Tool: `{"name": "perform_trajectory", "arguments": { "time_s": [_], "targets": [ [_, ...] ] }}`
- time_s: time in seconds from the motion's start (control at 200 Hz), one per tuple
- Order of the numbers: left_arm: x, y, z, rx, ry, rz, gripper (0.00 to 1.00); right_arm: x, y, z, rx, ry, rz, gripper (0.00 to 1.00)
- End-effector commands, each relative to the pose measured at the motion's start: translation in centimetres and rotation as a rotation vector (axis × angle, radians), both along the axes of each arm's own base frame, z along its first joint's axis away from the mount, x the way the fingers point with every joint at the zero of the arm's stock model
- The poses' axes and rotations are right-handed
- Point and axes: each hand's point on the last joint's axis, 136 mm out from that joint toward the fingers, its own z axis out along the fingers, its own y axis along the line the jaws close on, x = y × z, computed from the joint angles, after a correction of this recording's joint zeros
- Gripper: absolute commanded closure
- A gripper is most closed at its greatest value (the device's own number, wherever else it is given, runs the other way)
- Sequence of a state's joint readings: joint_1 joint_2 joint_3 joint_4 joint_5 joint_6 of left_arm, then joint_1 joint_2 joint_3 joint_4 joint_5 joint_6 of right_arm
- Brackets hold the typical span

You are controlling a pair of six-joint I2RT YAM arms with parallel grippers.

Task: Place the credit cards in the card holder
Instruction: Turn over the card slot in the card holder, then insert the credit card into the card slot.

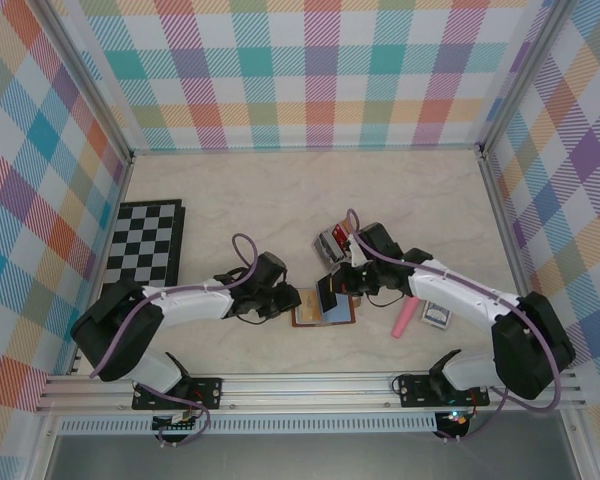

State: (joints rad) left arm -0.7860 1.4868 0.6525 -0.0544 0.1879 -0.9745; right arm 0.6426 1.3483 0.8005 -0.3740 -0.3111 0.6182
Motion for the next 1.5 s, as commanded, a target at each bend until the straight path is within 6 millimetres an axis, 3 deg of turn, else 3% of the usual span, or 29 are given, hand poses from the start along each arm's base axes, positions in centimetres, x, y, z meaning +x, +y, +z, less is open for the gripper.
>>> {"name": "perform_trajectory", "arguments": {
  "time_s": [0.0,0.11,0.22,0.315,0.395,0.485,0.56,0.725,1.3,1.495],
  "targets": [
    [0.0,0.4,1.4,0.021,-0.054,-0.002,0.71,0.6,0.8,0.7,0.023,-0.01,-0.003,0.99],
    [0.1,1.1,1.8,0.045,-0.072,0.016,0.68,0.7,0.1,0.3,-0.025,-0.01,-0.022,1.0],
    [0.1,1.6,2.1,0.059,-0.082,0.026,0.63,1.3,-3.2,0.0,-0.19,-0.049,-0.11,1.0],
    [0.1,1.8,2.3,0.056,-0.096,0.029,0.56,1.7,-5.6,0.8,-0.276,-0.106,-0.184,1.0],
    [0.2,1.6,2.3,0.051,-0.1,0.021,0.52,1.8,-6.2,2.0,-0.27,-0.15,-0.205,0.99],
    [0.2,1.0,2.1,0.044,-0.091,-0.002,0.51,1.7,-4.7,3.4,-0.16,-0.185,-0.167,0.99],
    [0.3,0.4,1.9,0.032,-0.079,-0.016,0.51,1.2,-2.3,3.7,-0.038,-0.16,-0.103,0.99],
    [0.4,-0.2,1.2,0.031,-0.061,-0.031,0.53,0.6,-0.1,1.6,0.085,-0.071,-0.098,1.0],
    [-0.1,-0.4,-0.7,0.047,-0.016,-0.046,0.63,-0.3,0.4,-5.1,0.075,0.051,-0.105,1.0],
    [-0.3,-0.1,-1.3,0.06,-0.002,-0.045,0.68,-0.7,0.5,-5.4,0.099,0.068,-0.108,1.0]
  ]
}}
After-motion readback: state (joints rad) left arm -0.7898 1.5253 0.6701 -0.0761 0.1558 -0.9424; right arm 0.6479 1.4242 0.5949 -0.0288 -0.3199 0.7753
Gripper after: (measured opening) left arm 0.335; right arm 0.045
